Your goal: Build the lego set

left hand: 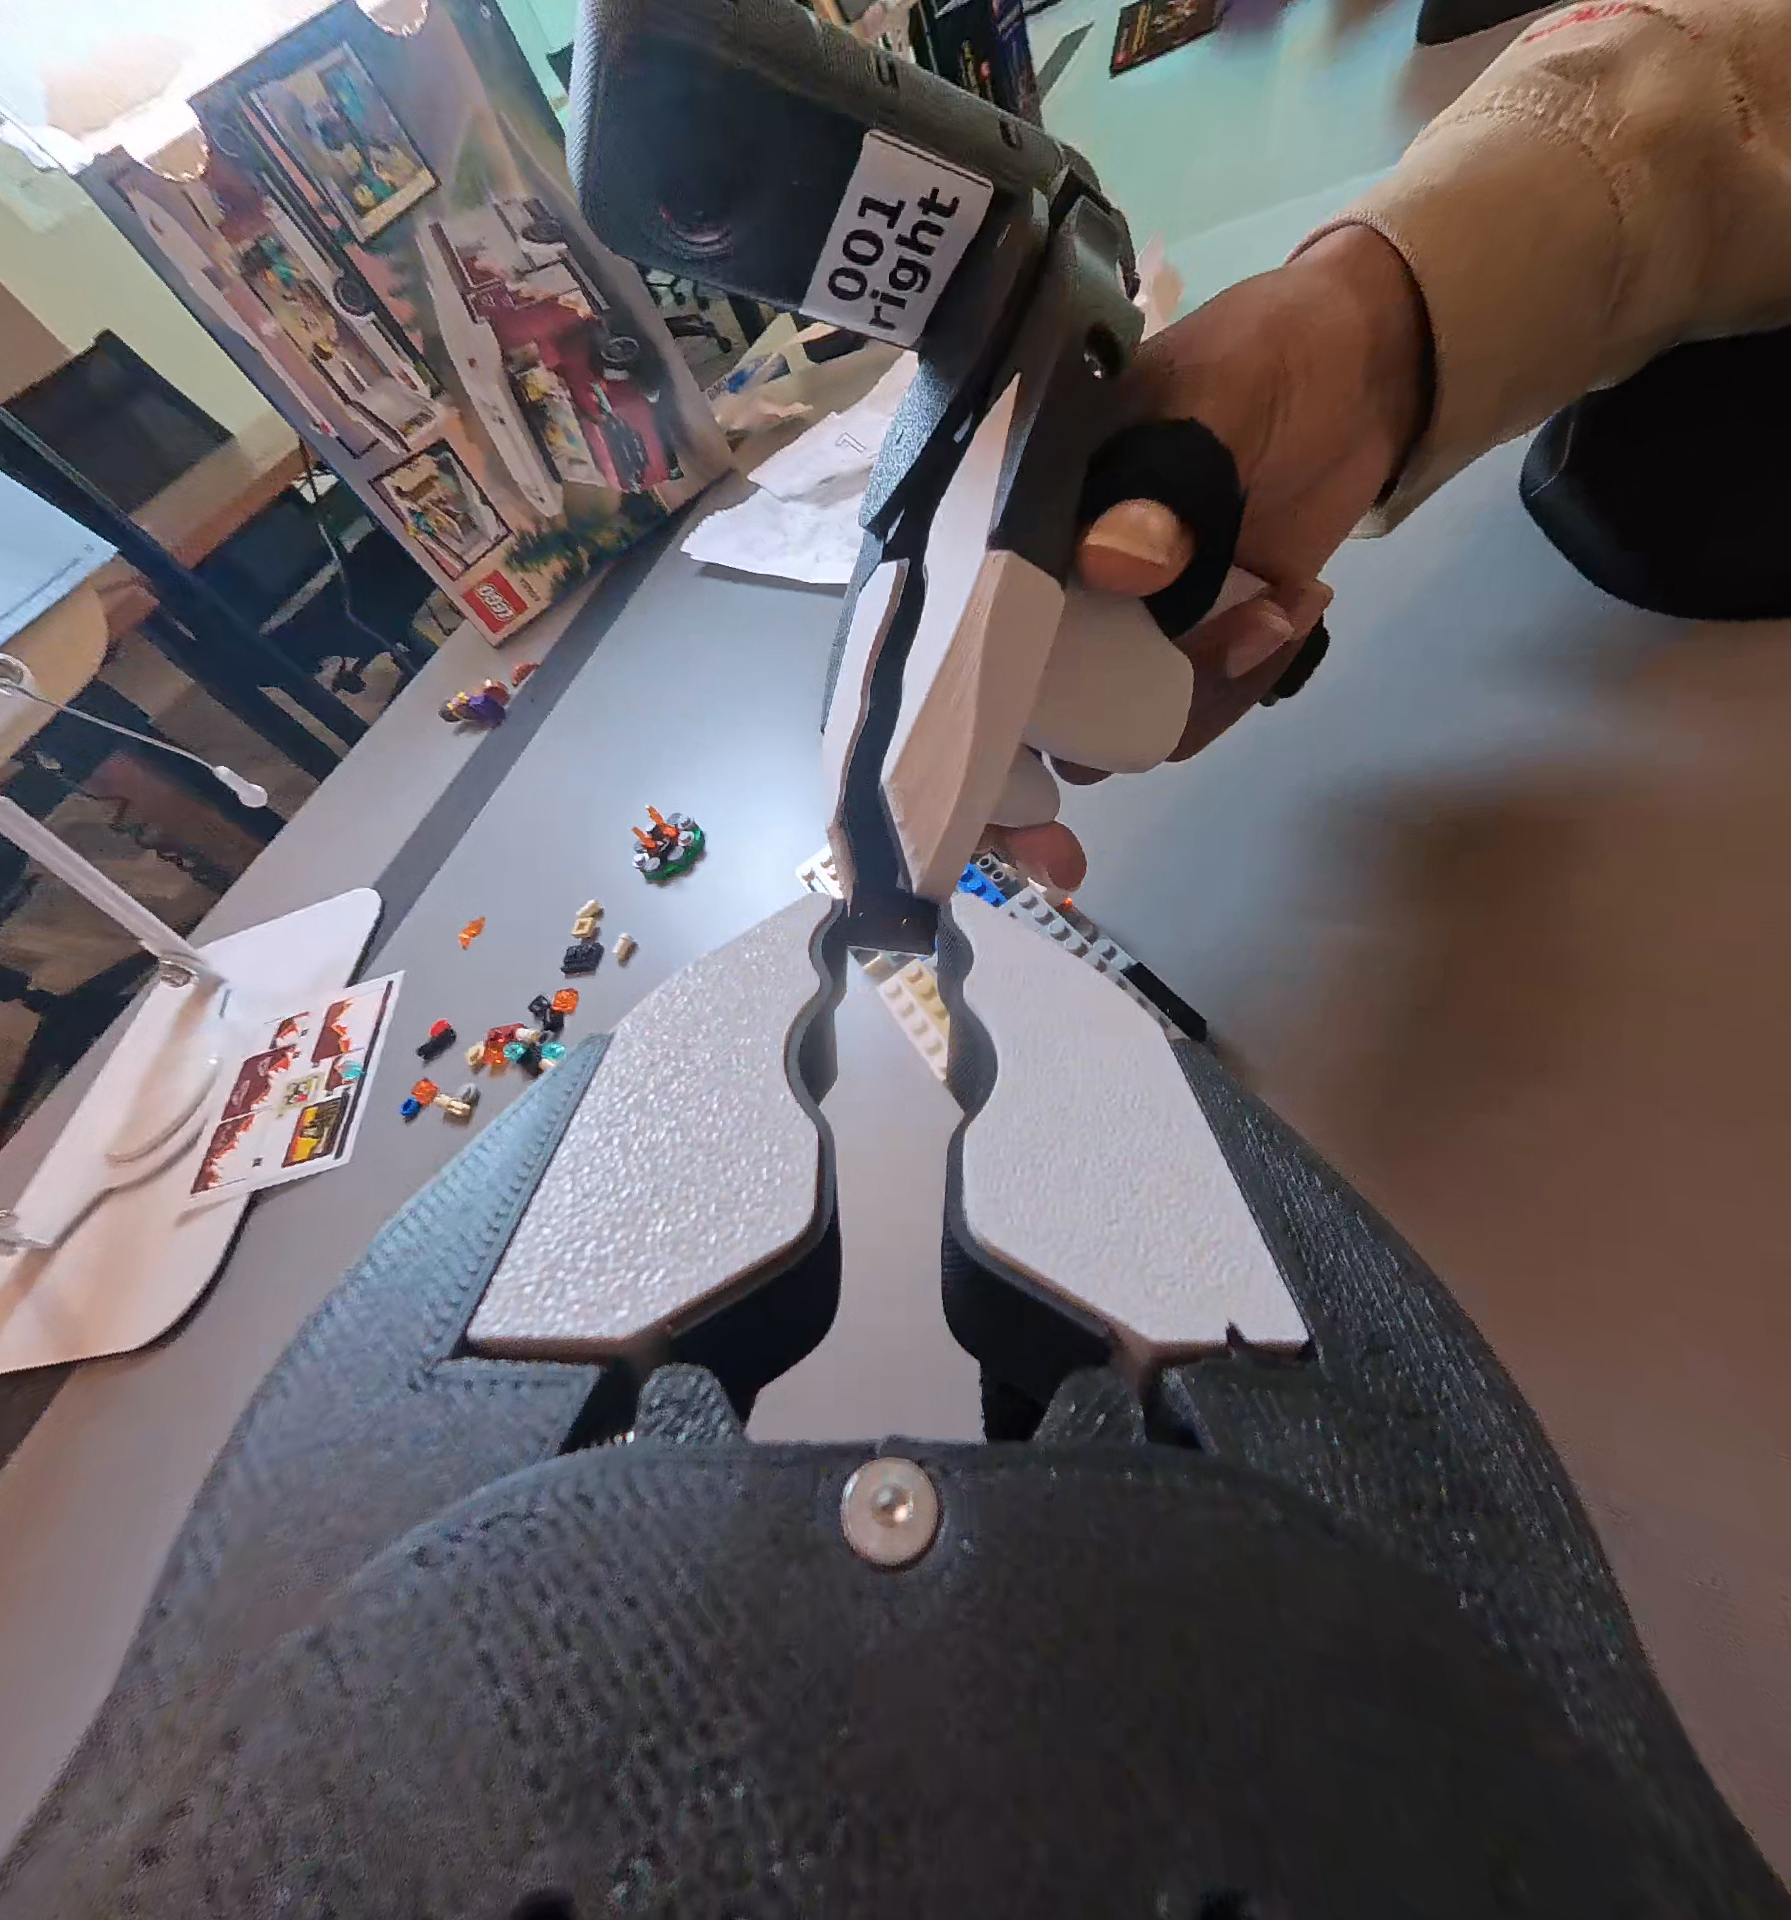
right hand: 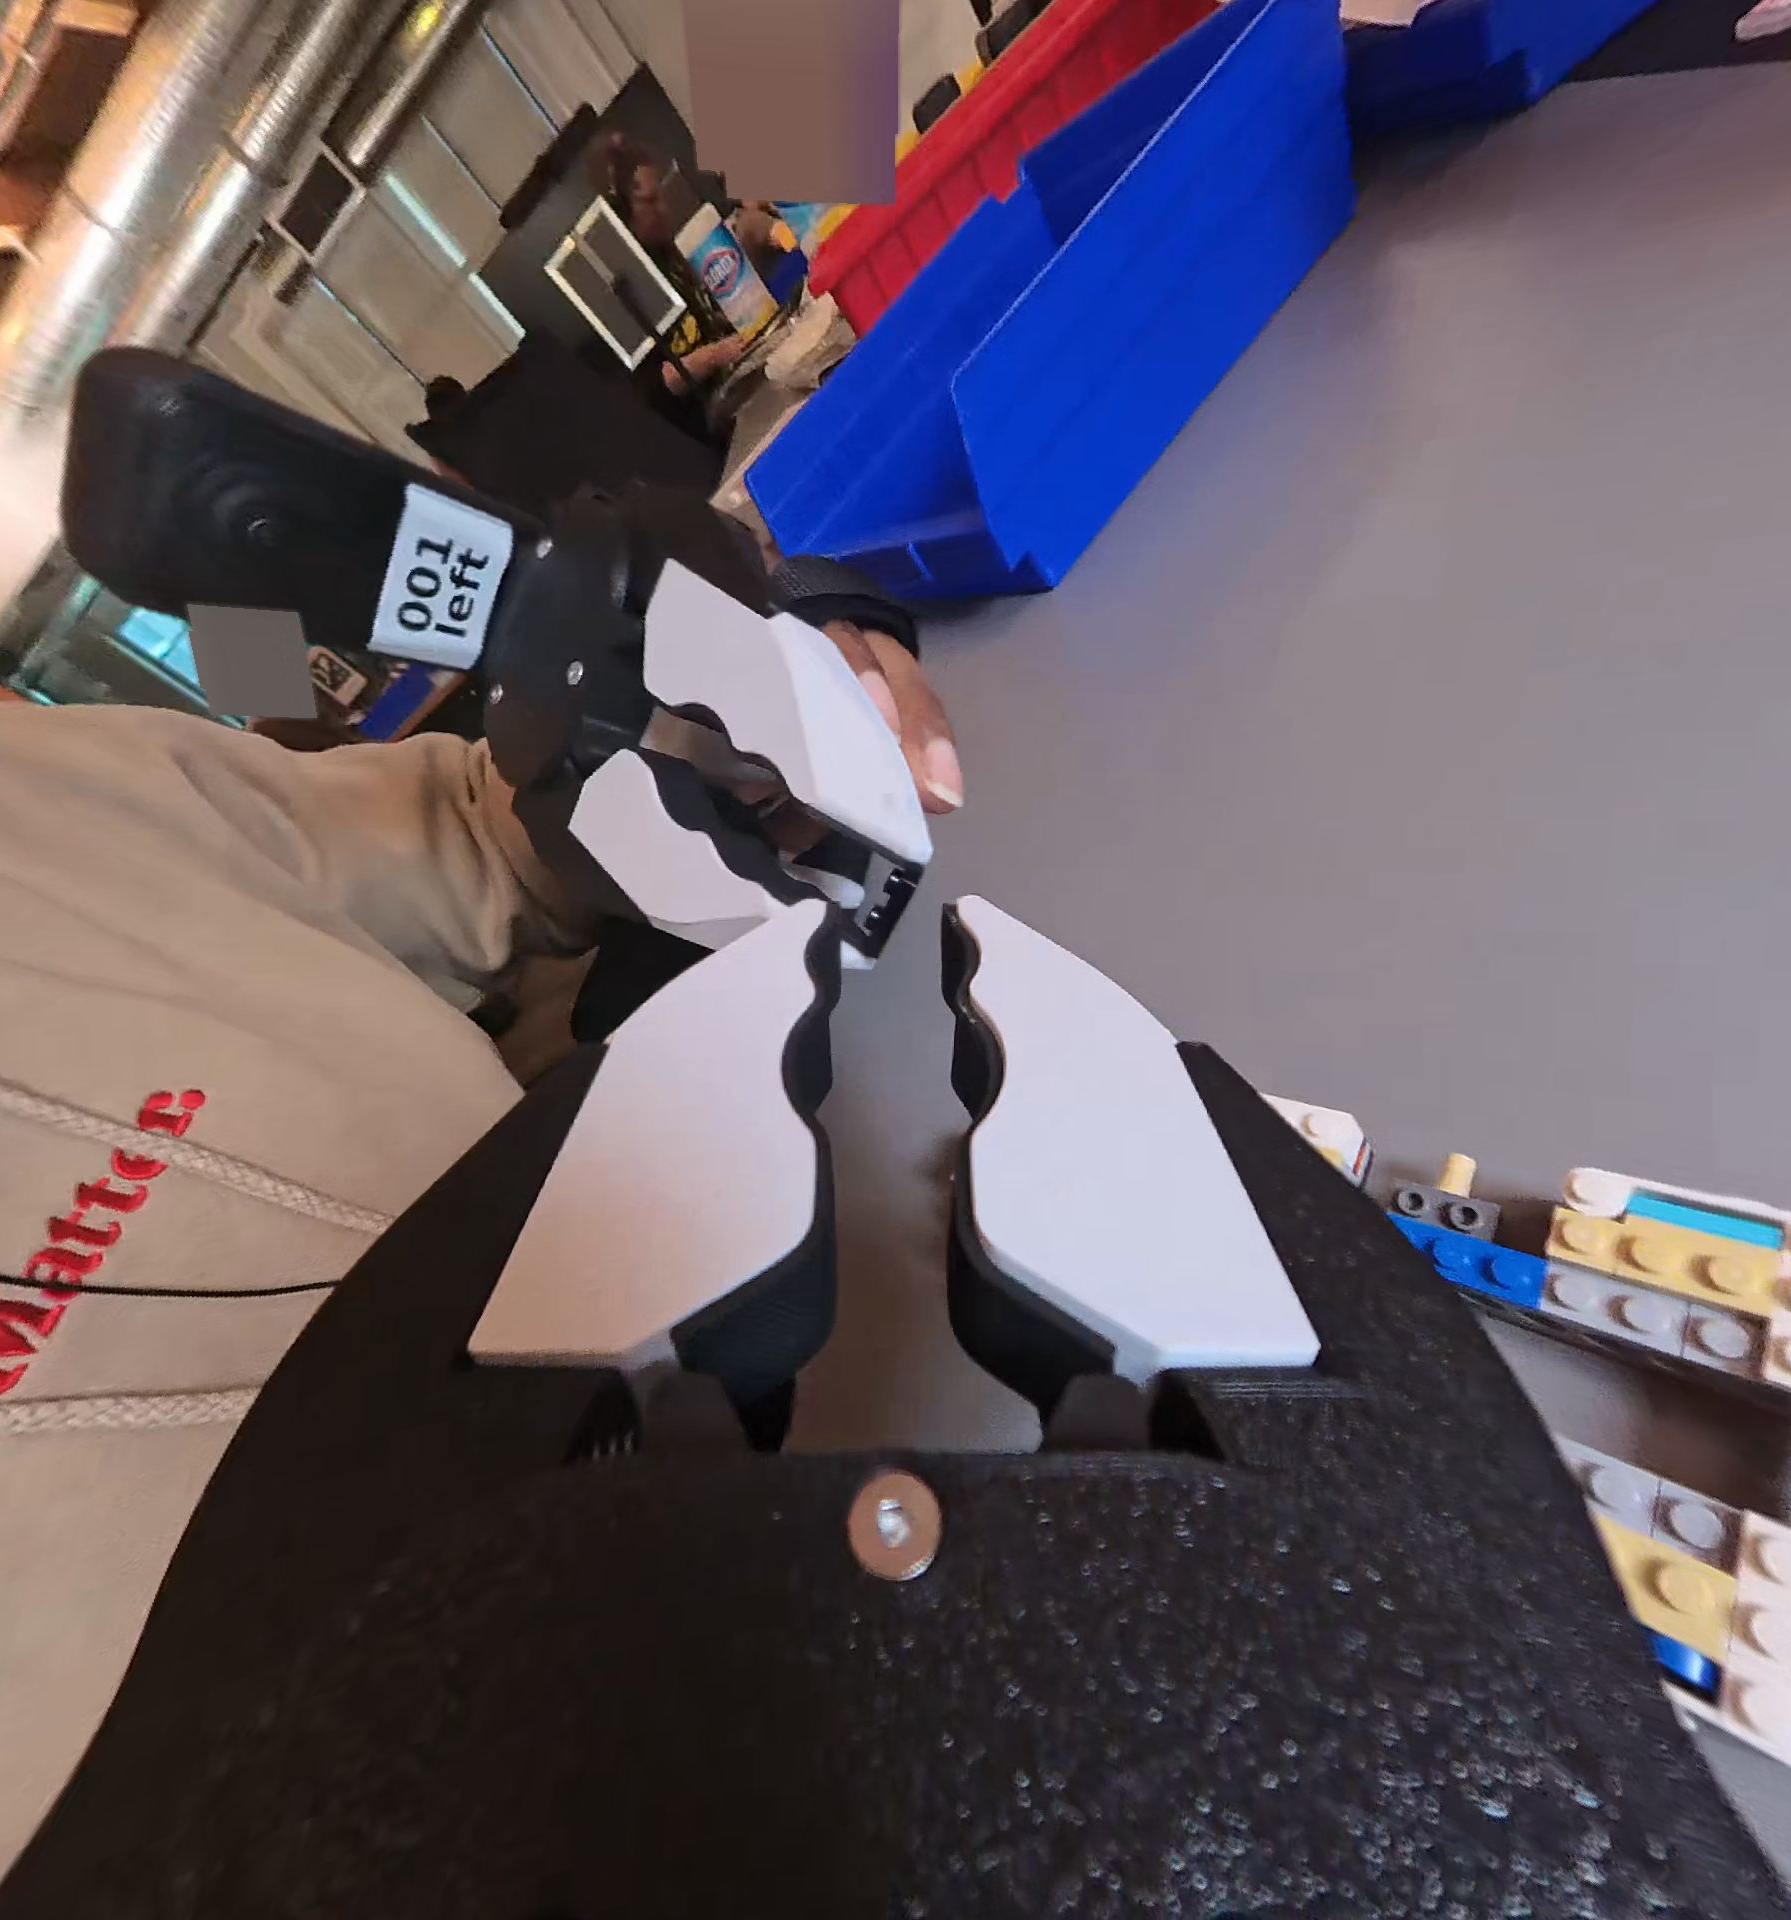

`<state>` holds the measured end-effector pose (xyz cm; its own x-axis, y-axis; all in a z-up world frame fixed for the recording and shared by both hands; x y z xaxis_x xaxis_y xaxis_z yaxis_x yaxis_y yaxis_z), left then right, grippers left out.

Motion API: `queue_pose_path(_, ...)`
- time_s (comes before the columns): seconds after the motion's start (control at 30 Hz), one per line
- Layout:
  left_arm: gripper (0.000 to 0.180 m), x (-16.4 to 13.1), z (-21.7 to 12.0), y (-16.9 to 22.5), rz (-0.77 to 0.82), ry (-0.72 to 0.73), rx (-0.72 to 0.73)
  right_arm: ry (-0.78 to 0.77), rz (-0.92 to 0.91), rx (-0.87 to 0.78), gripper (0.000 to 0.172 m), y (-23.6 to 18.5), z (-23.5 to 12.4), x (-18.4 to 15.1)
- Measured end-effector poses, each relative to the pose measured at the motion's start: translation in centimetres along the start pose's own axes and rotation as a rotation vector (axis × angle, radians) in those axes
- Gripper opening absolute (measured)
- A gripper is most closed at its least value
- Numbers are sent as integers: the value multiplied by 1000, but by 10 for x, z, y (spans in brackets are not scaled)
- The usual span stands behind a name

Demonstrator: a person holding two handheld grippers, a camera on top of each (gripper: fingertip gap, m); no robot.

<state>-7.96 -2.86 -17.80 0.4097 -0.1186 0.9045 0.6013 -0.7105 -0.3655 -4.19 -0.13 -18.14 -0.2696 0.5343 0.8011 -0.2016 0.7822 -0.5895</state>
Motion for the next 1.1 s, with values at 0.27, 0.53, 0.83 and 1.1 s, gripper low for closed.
queue_pose_path(0.27,23,0,-3,4,-24,0,-45,-121,-81,14,3,-3,-2,0)
queue_pose_path(0.53,15,2,-5,11,-413,51,-255,-626,-520,53,3,-15,-9,-13)
queue_pose_path(0.83,5,-4,-3,25,-418,3,-327,-813,-617,101,3,-22,2,-12)
queue_pose_path(1.1,5,-5,-6,1,-626,88,-253,-531,-796,-22,21,-16,2,12)
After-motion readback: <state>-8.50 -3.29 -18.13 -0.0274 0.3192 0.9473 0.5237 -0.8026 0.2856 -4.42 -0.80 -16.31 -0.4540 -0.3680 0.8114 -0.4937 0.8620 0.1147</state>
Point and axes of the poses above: each gripper's, where its closed fingertips meet, z out along the fingers, x out of its top, y = z × x across the jaws, the point moved 3 cm from there along -z, back along the fingers, and after that the axes turned 7 degrees about y, right-handed, at the moved point
